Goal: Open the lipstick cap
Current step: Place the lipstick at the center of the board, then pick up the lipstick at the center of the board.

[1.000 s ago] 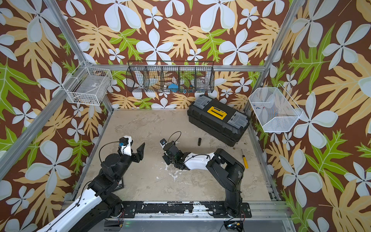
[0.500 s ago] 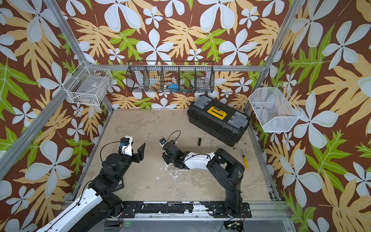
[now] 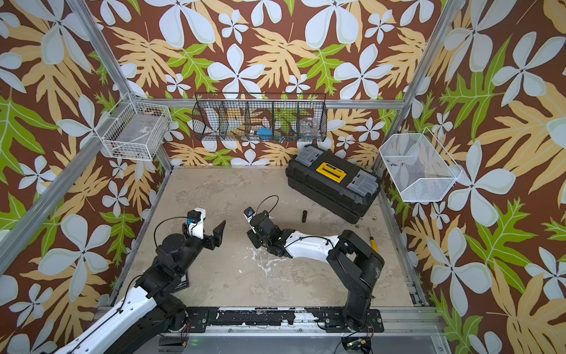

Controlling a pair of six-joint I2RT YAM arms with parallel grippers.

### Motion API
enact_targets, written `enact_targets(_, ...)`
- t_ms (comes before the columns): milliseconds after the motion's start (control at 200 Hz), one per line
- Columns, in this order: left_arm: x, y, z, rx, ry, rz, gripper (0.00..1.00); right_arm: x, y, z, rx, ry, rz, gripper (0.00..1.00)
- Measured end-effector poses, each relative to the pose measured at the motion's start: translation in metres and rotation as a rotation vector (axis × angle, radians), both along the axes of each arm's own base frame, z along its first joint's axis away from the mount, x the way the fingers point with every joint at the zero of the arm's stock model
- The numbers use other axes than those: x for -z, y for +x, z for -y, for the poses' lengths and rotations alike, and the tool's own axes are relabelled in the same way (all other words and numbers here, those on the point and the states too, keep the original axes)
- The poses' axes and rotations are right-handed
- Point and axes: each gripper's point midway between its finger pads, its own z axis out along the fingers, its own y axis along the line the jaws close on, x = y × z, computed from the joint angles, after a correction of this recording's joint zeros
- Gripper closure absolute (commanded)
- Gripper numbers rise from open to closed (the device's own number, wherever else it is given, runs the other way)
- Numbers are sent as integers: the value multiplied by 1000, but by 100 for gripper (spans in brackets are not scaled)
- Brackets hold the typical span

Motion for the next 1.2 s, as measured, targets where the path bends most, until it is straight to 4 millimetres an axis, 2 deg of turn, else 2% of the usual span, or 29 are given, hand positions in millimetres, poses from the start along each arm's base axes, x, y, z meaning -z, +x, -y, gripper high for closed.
enact_targets(100, 2, 1, -2, -16, -16, -10, 1, -21, -3, 5, 4, 30, 26, 49)
enact_targets(230, 4, 1, -2, -28, -64, -26, 0, -44, -4, 15, 22, 67, 55, 49)
enact_targets(380, 3, 0, 4, 3, -106, -36, 0, -59, -3, 30, 55, 102, 61, 49)
enact_targets(475, 7, -4, 17, 73, -135, -55, 1, -67, 0, 46, 93, 136, 50, 50)
enact_targets(545, 16, -8, 32, 155, -162, -95, 5, -69, 5, 64, 143, 156, 33, 50)
enact_targets(736, 53, -15, 74, 343, -236, -295, 10, -60, 11, 115, 254, 189, -64, 51)
enact_targets(861, 70, -25, 102, 440, -244, -401, 9, -48, 2, 135, 275, 196, -131, 52)
enact_targets(921, 75, -33, 115, 483, -244, -434, 7, -41, -4, 138, 264, 195, -164, 52)
enact_targets(966, 79, -40, 125, 514, -232, -451, 1, -37, -8, 139, 256, 190, -187, 52)
enact_targets(1071, 84, -50, 144, 556, -228, -489, 0, -28, -17, 136, 224, 181, -238, 52)
enact_targets(1201, 91, -48, 152, 529, -225, -518, 0, -17, -24, 131, 194, 169, -289, 52)
